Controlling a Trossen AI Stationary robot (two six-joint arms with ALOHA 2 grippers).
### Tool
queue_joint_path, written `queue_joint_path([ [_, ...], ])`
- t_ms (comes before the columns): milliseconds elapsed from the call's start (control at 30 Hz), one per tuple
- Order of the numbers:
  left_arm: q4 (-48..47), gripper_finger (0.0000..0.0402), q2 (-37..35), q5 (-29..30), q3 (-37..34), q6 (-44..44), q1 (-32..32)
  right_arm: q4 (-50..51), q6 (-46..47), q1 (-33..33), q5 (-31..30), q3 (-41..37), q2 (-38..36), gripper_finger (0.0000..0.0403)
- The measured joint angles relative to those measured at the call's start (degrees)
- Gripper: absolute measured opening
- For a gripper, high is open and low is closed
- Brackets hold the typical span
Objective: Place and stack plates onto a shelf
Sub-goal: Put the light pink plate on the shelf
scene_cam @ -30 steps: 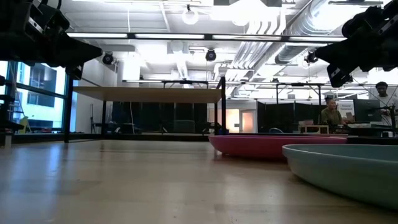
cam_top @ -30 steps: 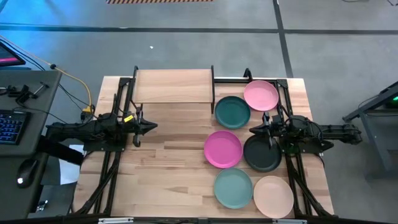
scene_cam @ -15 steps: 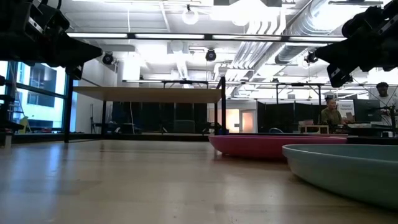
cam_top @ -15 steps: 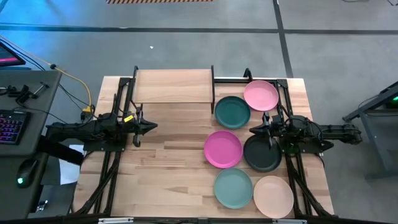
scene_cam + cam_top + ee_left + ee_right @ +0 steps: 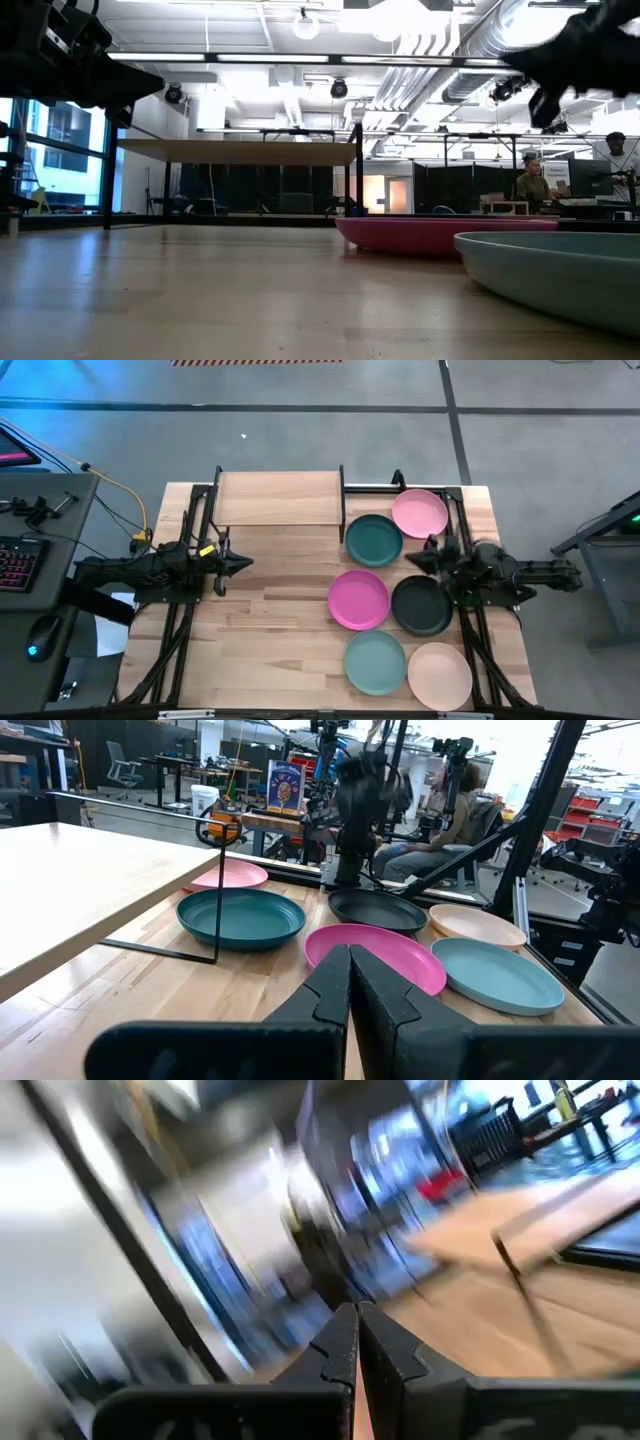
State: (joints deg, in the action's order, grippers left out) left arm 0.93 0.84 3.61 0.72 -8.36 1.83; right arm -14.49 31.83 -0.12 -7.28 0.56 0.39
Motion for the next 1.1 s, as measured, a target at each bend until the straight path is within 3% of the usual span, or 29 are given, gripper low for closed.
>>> queue_joint_path([
  [100,0.0,0.0,0.0,0.0,0.0,0.0,0.0,-7.0,12.4,0.0,-4.4,0.0,0.0,0.0],
  [267,0.0,0.0,0.0,0.0,0.0,0.0,0.0,-8.3,13.3,0.0,-11.2,0.0,0.0,0.0],
  [400,0.0,0.0,0.0,0.0,0.0,0.0,0.0,-11.5,19.6,0.0,-16.4,0.2,1.2,0.0],
  [467,0.0,0.0,0.0,0.0,0.0,0.0,0.0,-9.2,18.1,-0.4,-15.8,3.2,4.2,0.0],
  [533,0.0,0.0,0.0,0.0,0.0,0.0,0.0,-2.2,16.7,-0.3,-14.8,9.0,9.2,0.0001],
  [700,0.0,0.0,0.0,0.0,0.0,0.0,0.0,18.5,7.5,-1.4,-19.0,26.6,28.2,0.0003],
  [833,0.0,0.0,0.0,0.0,0.0,0.0,0.0,36.7,7.2,-5.2,-19.7,37.7,42.2,0.0034],
  [967,0.0,0.0,0.0,0.0,0.0,0.0,0.0,49.8,12.8,-10.9,-20.4,42.1,53.0,0.0091],
  [1100,0.0,0.0,0.0,0.0,0.0,0.0,0.0,57.2,26.2,-17.1,-19.4,41.5,59.6,0.0156],
])
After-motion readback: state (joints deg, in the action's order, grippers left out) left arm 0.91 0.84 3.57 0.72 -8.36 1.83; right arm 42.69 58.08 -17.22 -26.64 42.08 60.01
